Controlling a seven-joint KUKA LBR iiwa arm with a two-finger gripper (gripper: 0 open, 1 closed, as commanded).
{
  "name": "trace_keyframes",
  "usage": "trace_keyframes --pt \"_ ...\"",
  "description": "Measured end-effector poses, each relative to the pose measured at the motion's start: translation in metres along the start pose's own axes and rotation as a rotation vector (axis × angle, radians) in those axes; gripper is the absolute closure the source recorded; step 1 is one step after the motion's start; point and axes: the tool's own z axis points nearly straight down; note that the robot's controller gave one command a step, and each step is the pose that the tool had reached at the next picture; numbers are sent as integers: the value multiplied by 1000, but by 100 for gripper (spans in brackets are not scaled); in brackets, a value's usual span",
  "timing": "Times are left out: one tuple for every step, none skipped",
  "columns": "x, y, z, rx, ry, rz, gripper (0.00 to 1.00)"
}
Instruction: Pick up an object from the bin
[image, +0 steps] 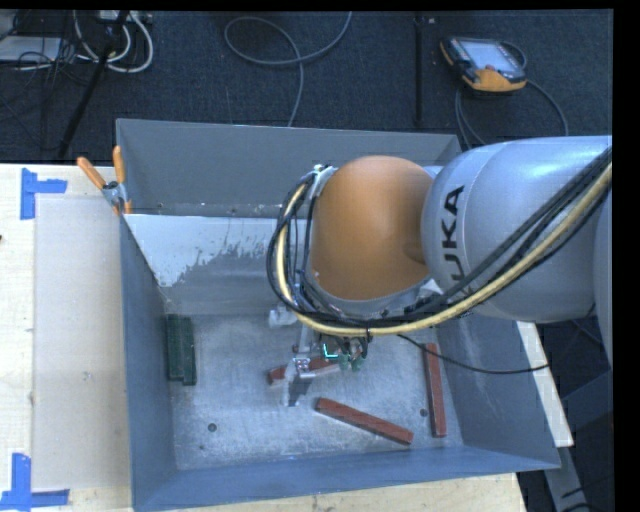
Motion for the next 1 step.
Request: trace_keyframes --pt "-2 0 -4 -2 -8 3 0"
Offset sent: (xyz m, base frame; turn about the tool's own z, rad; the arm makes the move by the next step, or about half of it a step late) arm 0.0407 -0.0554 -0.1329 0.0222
